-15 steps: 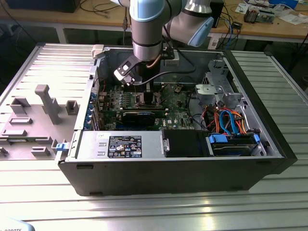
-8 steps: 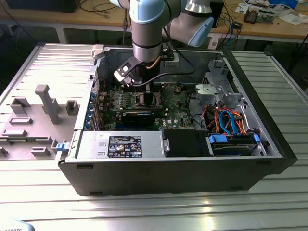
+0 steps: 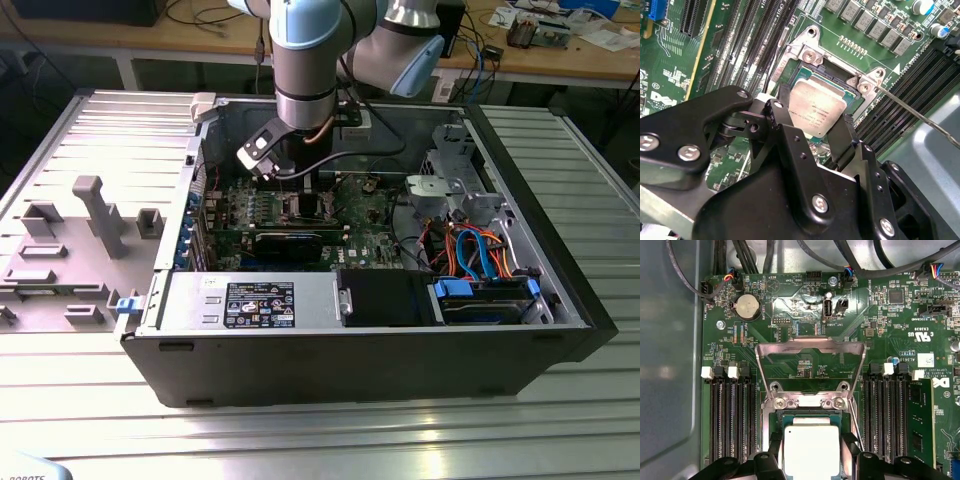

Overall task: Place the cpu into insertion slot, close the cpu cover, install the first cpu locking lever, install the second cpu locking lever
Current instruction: 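Place the cpu into insertion slot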

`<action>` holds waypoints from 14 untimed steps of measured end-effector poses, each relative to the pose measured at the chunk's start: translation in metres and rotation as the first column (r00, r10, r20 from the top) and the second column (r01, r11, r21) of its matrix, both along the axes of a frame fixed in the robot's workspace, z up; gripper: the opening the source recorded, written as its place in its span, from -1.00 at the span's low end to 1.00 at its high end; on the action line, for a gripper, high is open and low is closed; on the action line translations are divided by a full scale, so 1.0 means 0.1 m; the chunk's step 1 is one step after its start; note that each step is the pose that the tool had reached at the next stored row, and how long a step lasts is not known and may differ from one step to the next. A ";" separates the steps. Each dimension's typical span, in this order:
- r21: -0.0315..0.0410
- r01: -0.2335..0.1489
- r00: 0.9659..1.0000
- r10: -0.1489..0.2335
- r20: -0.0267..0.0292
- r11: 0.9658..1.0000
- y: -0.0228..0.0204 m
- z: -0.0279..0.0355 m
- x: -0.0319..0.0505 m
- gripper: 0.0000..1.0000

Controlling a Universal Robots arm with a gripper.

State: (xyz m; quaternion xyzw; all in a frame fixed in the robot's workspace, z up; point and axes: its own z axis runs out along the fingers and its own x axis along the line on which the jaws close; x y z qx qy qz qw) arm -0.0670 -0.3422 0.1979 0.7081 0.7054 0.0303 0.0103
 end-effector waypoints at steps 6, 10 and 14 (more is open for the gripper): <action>0.000 0.000 1.000 0.000 0.000 1.000 0.000 0.000 0.000 0.08; 0.000 0.000 1.000 0.000 0.000 1.000 0.000 -0.001 0.000 0.24; 0.000 0.000 1.000 0.000 0.000 1.000 0.000 0.000 0.000 0.24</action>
